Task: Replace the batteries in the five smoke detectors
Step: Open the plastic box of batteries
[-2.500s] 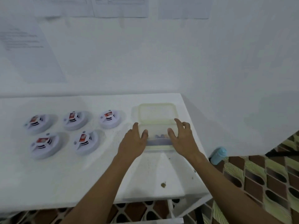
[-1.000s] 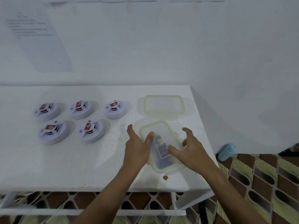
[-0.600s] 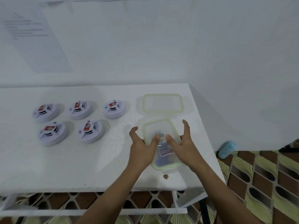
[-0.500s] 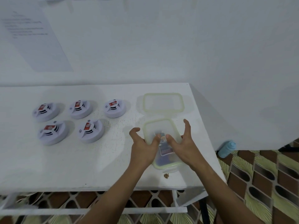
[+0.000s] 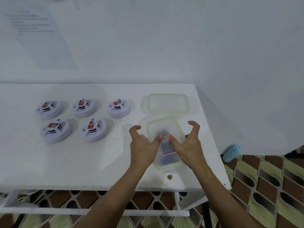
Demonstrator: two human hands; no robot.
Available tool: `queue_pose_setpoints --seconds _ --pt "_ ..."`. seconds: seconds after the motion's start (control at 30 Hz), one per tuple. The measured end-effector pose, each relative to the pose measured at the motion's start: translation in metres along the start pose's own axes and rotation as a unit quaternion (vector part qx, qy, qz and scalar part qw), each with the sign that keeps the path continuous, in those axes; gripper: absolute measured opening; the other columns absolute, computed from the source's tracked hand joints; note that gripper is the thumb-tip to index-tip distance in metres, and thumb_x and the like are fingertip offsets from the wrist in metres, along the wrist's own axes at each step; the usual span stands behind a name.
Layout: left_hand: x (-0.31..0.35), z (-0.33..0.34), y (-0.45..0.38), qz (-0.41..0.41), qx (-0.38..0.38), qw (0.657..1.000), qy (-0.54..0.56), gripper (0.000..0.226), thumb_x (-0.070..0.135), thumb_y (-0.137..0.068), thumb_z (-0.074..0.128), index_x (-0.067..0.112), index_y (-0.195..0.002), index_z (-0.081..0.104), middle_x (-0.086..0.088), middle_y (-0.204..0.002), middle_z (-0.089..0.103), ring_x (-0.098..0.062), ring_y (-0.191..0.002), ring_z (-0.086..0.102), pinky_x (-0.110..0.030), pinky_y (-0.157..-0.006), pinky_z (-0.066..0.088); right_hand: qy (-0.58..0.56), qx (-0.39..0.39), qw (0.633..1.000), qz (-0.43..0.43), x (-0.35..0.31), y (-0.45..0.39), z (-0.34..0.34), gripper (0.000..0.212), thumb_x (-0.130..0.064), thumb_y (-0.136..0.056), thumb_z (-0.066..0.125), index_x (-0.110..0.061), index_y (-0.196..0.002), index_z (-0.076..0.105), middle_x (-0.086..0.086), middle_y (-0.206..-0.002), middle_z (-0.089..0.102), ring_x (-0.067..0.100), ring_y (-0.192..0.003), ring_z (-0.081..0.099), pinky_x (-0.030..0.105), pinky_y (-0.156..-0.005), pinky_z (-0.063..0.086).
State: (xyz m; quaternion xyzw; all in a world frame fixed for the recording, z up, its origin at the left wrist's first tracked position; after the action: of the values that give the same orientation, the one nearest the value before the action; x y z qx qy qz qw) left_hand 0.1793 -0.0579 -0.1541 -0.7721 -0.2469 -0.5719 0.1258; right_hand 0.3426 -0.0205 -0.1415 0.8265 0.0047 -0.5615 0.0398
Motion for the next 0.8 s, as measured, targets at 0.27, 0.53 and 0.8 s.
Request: queue_pose_setpoints --seconds 0.27,0.53,0.8 --pt "0.006 0.008 -0.003 -0.034 -0.064 0.996 0.043 0.102 0.04 -0.075 0.081 0.029 -0.149 0.012 -0.015 -0.143 0.044 -0.016 -0.131 0.042 -0.042 -0.101 0.046 -0.038 -0.064 0.992 0.098 0.014 -0.01 -0.008 0.082 -0.041 -0.084 0.075 -0.03 -0.143 0.02 0.002 -0.095 0.059 0.013 -0.085 0.063 0.024 -0.067 0.048" --pt "0.005 0.01 -0.007 -0.042 -0.081 0.994 0.053 0.109 0.037 -0.075 0.081 0.032 -0.153 0.005 -0.013 -0.153 0.035 -0.022 -0.142 0.034 -0.05 -0.107 0.042 -0.053 -0.006 0.992 0.114 0.021 -0.028 -0.006 0.067 -0.055 -0.088 0.064 -0.026 -0.141 0.034 -0.003 -0.092 0.059 0.014 -0.086 0.062 0.026 -0.071 0.046" --pt "0.002 0.011 -0.009 -0.046 -0.082 0.995 0.044 0.111 0.037 -0.076 0.081 0.033 -0.153 0.001 -0.011 -0.153 0.036 -0.021 -0.142 0.034 -0.049 -0.105 0.044 0.009 0.09 0.996 -0.008 0.012 -0.029 -0.015 0.057 -0.039 -0.082 0.078 -0.018 -0.118 0.039 0.002 -0.056 0.043 0.014 -0.052 0.044 0.013 -0.05 0.038"
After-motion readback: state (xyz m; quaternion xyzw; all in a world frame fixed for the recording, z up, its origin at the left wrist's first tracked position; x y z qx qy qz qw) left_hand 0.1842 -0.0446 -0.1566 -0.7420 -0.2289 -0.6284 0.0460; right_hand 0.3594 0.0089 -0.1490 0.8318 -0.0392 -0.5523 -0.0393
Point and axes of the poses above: each hand's wrist, its own y-axis away from the middle knuckle, its own z-axis out of the palm, x = y × z, the point moved 5 cm from there along -y, towards the middle knuckle
